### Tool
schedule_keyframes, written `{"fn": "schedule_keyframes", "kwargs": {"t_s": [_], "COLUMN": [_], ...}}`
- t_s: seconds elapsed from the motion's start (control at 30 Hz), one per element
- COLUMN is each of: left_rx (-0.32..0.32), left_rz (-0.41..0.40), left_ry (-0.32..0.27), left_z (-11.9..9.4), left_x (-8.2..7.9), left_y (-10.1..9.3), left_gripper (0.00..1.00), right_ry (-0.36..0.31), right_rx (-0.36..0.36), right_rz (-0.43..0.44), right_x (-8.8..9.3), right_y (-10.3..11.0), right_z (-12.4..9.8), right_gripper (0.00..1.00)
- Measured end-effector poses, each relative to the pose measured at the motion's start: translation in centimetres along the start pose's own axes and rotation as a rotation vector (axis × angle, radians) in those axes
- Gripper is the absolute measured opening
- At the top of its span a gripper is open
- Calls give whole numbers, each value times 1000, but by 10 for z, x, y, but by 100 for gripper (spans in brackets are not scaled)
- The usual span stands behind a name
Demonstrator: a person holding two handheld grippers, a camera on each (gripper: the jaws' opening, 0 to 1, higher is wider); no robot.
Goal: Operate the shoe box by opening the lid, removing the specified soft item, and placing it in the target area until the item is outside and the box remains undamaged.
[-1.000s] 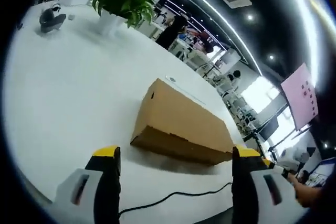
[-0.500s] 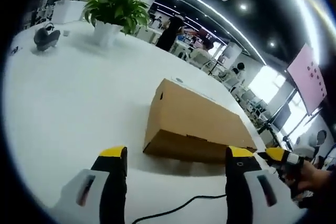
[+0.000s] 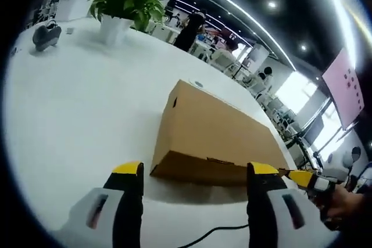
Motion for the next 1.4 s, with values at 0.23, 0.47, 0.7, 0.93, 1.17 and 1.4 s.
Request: {"fn": "schedule_keyframes", "kwargs": {"t_s": [0.23,0.47,0.7,0.93,1.17,1.4], "left_rx": [6,-8,-25,-30,-37,-48], "left_rz": [-2,12,2,3,4,17], "left_ry": [23,39,30,20,19,38], "left_z": [10,17,23,23,24,23], "left_x": [5,6,2,2,1,0], "left_y": [-4,-3,-4,-3,-4,-6], "left_gripper": [72,71,71,71,71,70], "right_ry": [1,18,31,44,43,56], "right_rx": [-9,-3,4,35,36,44], "right_rz": [49,45,36,-21,-13,-16], "right_x": [1,2,4,8,7,7], "right_y": [1,1,0,-2,-2,0], "right_z": [9,15,19,19,20,20], "right_gripper": [78,76,74,66,67,67]}}
Point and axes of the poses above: the point that each gripper's makers call its tool centre point, and the gripper's own axes: z roughly forward along the fingers, y roughly to its left, x roughly out of its underside, the point moved 6 cm from there along -z, roughly backward along the fingers, and after that the axes turned 10 degrees about -z, right-handed, at the moved point
